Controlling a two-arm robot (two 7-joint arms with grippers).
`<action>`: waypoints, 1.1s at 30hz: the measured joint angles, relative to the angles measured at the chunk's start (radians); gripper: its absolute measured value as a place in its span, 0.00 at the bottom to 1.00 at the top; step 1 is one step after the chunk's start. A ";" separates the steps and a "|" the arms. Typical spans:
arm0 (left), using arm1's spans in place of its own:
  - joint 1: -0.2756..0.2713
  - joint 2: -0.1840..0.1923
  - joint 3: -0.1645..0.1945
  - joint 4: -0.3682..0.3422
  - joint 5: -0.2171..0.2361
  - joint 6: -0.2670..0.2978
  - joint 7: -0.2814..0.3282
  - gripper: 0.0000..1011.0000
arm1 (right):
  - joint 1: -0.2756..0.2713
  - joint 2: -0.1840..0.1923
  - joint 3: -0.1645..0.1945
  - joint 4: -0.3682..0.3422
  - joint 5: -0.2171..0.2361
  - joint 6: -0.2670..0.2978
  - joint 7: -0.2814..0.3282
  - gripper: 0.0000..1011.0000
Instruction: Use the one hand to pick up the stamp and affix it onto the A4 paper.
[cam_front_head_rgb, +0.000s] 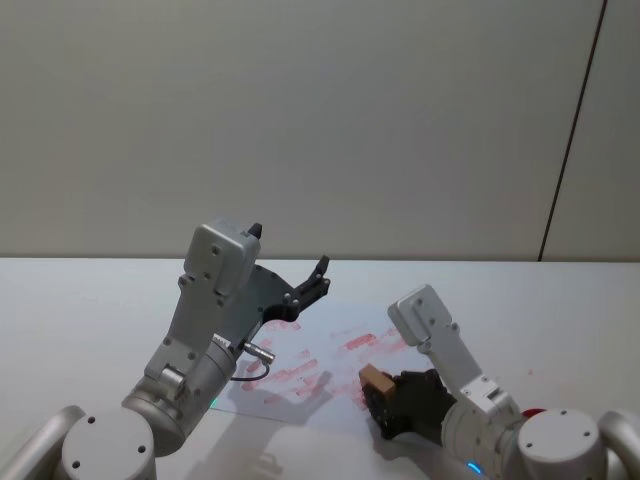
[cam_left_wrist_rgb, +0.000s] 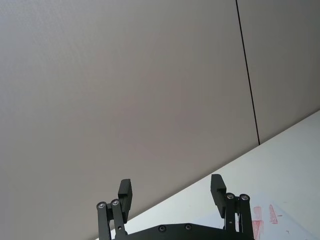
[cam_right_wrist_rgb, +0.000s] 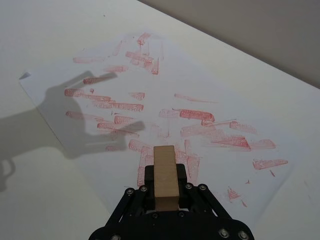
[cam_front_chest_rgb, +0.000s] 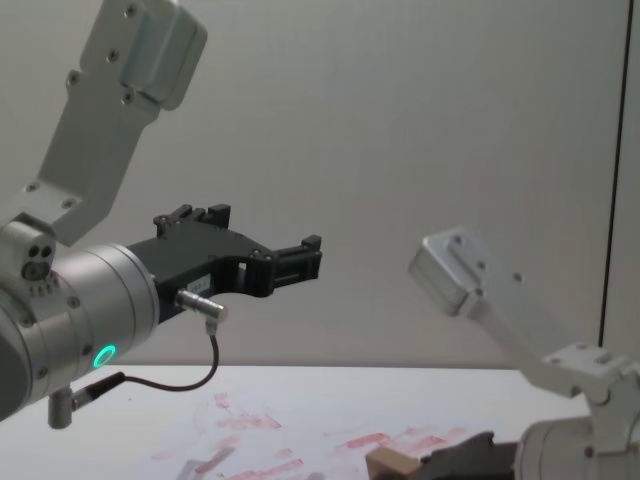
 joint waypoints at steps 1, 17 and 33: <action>0.000 0.000 0.000 0.000 0.000 0.000 0.000 0.99 | 0.000 -0.003 -0.003 0.006 0.000 0.006 -0.005 0.22; 0.000 0.000 0.000 0.000 0.000 0.000 0.000 0.99 | -0.013 -0.013 -0.006 0.024 0.027 0.035 -0.064 0.22; 0.000 0.000 0.000 0.000 0.000 0.000 0.000 0.99 | -0.002 -0.022 0.016 -0.005 0.089 -0.010 -0.089 0.22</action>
